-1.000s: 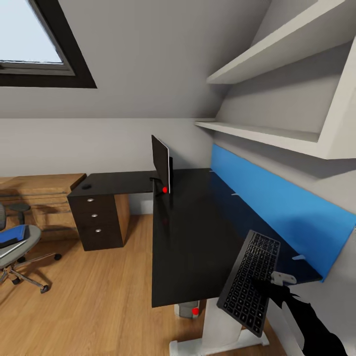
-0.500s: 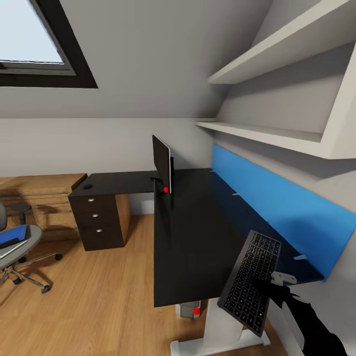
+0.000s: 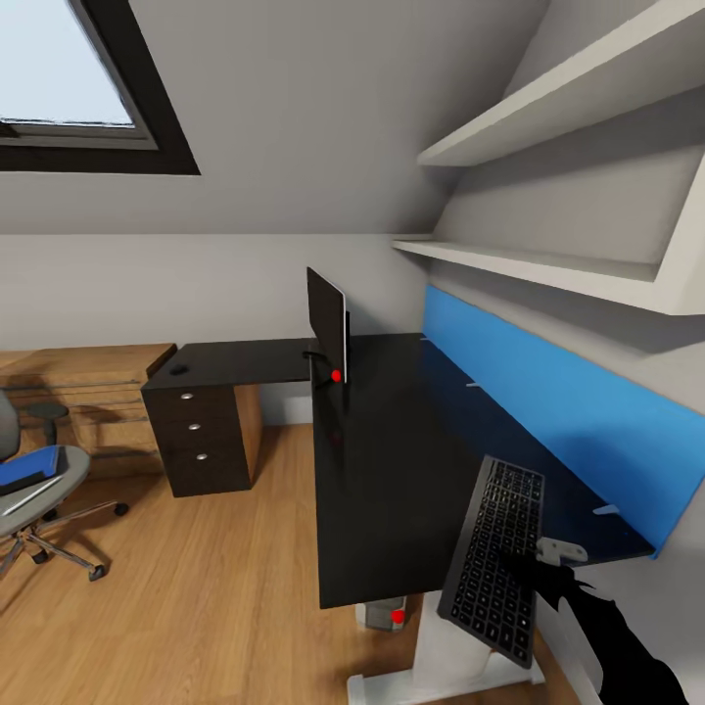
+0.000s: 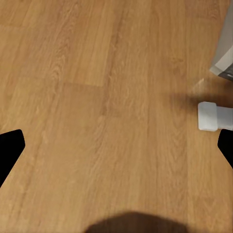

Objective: In the bedroom, organize the workspace by keeping the computer under the desk, ensuring the monitor is on the desk, placing the keyboard on the desk next to the monitor, placing the mouse on the desk next to the keyboard, moving the folder from the swivel chair onto the desk next to the mouse, stacking the notebook on top of the folder with the pen on top of the notebook, and positioning the swivel chair next to the desk.

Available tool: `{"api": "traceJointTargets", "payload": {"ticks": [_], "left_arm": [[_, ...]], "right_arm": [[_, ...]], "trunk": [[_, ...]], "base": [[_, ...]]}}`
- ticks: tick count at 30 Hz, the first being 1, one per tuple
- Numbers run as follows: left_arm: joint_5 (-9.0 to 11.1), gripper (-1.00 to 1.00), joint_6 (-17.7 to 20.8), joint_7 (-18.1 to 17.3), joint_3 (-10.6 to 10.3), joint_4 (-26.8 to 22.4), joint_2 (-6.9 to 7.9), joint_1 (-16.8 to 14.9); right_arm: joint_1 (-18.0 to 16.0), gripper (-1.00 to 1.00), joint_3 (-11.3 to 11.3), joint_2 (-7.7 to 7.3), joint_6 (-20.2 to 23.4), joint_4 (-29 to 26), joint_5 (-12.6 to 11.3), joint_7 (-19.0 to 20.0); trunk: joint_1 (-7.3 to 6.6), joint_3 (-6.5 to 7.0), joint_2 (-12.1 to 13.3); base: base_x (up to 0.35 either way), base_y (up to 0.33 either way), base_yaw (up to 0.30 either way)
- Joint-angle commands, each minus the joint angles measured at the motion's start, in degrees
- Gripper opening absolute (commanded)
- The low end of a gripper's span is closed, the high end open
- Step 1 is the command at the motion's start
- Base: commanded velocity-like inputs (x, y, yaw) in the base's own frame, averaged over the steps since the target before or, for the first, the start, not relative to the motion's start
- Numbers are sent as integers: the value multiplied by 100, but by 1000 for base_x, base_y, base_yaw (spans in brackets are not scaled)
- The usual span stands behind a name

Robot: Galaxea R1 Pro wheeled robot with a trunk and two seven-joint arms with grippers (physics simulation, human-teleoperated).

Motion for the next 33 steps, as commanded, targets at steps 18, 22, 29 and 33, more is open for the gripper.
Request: {"api": "traceJointTargets", "payload": {"ticks": [18,22,29,33], "left_arm": [[-22,100,-13,19,14,3,-3,-4],[-22,100,-11,19,14,3,-3,-4],[-22,100,-9,19,14,3,-3,-4],[-22,100,-9,20,14,3,-3,-4]], "right_arm": [[2,100,-9,11,26,58,-62,29],[2,100,-9,11,25,57,-62,29],[2,100,-9,5,26,29,-63,29],[2,100,-9,5,24,3,-63,31]], "trunk": [[0,-7,-3],[0,-7,-3],[0,-7,-3],[0,-7,-3]], "base": [[0,69,0],[0,23,0],[0,4,0],[0,0,0]]}}
